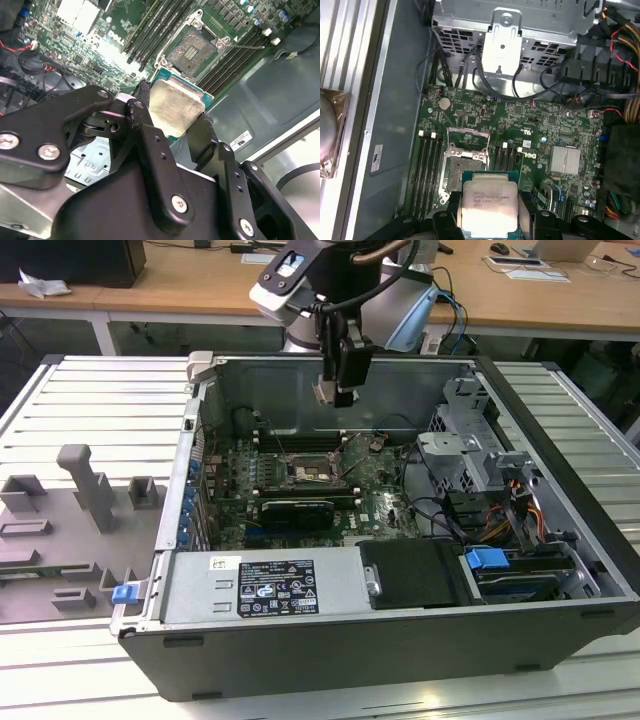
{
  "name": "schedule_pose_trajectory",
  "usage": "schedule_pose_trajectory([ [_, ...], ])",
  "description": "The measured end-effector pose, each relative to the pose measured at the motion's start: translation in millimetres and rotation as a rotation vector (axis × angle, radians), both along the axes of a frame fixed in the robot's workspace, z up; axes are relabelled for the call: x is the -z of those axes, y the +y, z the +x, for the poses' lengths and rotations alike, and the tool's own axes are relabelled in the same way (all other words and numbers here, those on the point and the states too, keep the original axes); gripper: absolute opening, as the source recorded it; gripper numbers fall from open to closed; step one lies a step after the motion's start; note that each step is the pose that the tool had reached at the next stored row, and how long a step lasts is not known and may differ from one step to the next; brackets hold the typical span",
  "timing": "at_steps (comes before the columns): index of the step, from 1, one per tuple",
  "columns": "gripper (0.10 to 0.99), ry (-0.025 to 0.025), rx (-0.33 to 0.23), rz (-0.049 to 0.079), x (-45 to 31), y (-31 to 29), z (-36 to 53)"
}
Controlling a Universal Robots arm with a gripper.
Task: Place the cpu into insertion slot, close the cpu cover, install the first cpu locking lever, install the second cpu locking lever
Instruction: 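Place the cpu into insertion slot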
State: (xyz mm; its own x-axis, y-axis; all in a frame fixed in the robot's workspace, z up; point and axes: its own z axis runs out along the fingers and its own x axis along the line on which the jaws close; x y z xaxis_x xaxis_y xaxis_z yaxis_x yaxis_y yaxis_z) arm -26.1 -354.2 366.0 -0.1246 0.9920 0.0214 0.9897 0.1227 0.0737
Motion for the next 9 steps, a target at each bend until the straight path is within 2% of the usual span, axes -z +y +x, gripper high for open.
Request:
schedule_pose_trajectory([
  [7,0.537,0.0032,0.101,0.000,1.7,0.0,0.0],
  [9,0.537,0.0034,0.111,0.000,3.0,0.0,0.0],
])
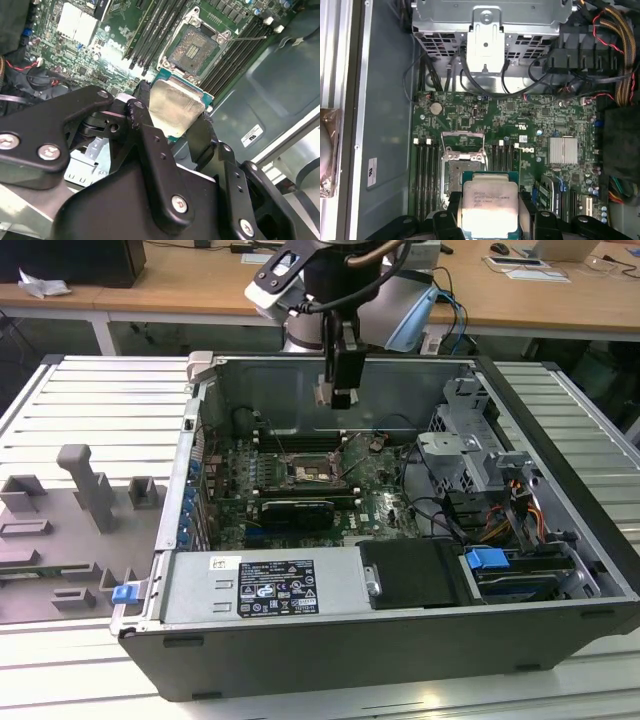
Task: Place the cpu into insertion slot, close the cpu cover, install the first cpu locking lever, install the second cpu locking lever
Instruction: 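Place the cpu into insertion slot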
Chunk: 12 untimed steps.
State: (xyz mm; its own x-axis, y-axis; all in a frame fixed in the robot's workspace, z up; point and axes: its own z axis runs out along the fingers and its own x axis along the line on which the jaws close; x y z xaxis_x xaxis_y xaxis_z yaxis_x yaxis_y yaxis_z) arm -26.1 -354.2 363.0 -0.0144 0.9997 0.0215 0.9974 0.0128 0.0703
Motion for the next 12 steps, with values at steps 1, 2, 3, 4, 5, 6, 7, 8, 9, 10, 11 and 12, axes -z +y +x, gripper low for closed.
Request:
schedule_pose_trajectory([
  [1,0.537,0.0000,0.002,0.000,2.0,0.0,0.0],
  [2,0.537,-0.0001,0.002,0.000,3.7,0.0,0.0],
  [3,0.537,0.0000,0.003,-0.001,5.1,0.0,0.0],
  [4,0.537,-0.0001,0.003,-0.001,7.0,0.0,0.0],
  [5,0.537,-0.0001,0.003,-0.001,8.3,0.0,0.0],
  [6,0.537,-0.0001,0.003,-0.002,10.3,0.0,0.0],
  [7,0.537,-0.0001,0.003,-0.002,11.4,0.0,0.0],
  [8,0.537,0.0000,0.003,-0.003,13.0,0.0,0.0],
  [9,0.537,0.0000,0.003,-0.003,14.5,0.0,0.0],
  [10,0.537,0.0000,0.004,-0.004,15.6,0.0,0.0],
  [11,0.537,0.0002,0.004,-0.004,17.2,0.0,0.0],
  [12,0.537,0.0003,0.004,-0.004,18.2,0.0,0.0],
])
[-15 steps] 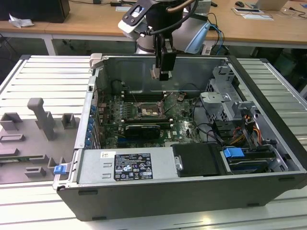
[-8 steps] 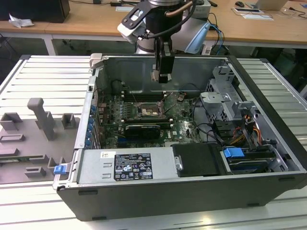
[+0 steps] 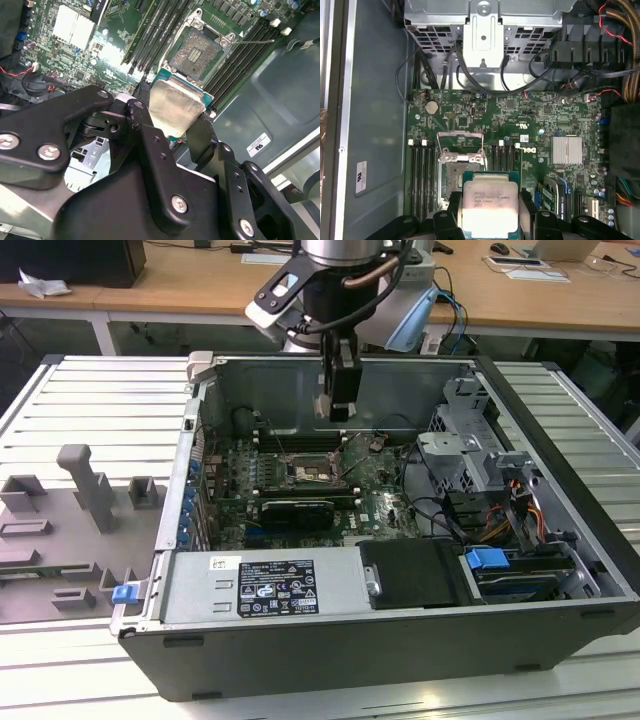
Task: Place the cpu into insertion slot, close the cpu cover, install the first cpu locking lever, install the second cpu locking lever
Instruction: 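Place the cpu into insertion slot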
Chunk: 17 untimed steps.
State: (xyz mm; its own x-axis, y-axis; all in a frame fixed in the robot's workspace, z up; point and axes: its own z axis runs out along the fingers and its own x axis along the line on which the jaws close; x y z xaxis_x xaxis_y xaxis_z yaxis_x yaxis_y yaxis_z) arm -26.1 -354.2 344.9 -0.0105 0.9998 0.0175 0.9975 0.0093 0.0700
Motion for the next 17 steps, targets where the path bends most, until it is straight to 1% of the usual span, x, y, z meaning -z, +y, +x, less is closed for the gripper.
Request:
schedule_pose_trajectory([
  [5,0.537,0.0003,0.001,0.000,4.3,0.0,0.0],
  [7,0.537,0.0009,0.001,-0.001,7.4,0.0,0.0],
  [15,0.537,0.0015,0.002,-0.001,13.4,0.0,0.0],
  [17,0.537,0.0019,0.003,-0.001,16.6,0.0,0.0],
])
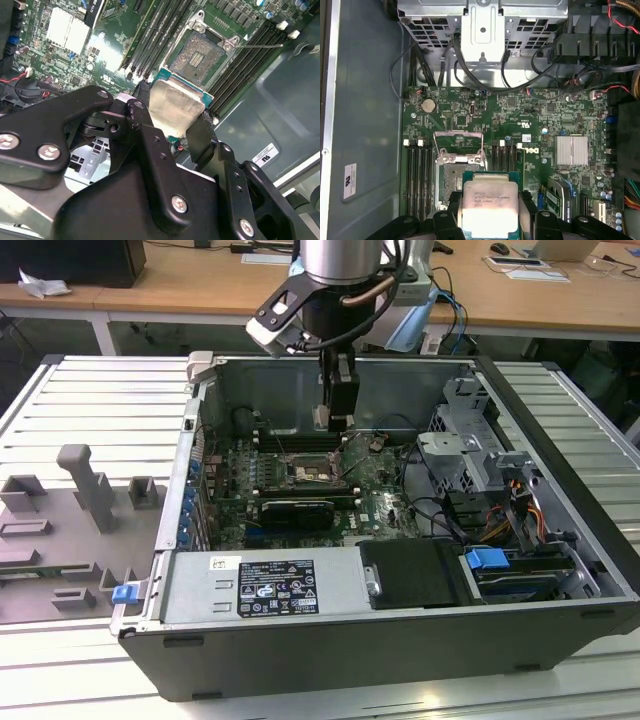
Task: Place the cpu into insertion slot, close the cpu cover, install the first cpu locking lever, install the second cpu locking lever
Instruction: 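Place the cpu into insertion slot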
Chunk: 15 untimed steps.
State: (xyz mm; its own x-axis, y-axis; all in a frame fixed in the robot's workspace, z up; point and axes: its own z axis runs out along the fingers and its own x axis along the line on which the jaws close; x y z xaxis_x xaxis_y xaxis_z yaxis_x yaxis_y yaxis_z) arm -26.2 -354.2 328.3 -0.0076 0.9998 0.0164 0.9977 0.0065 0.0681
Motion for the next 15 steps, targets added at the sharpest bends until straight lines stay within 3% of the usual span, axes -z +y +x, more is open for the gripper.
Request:
schedule_pose_trajectory([
  [6,0.537,0.0014,0.000,-0.001,8.5,0.1,0.0],
  [9,0.537,0.0075,-0.003,-0.005,13.4,0.5,0.0],
  [15,0.537,0.0075,-0.011,-0.006,25.7,1.7,-0.4],
])
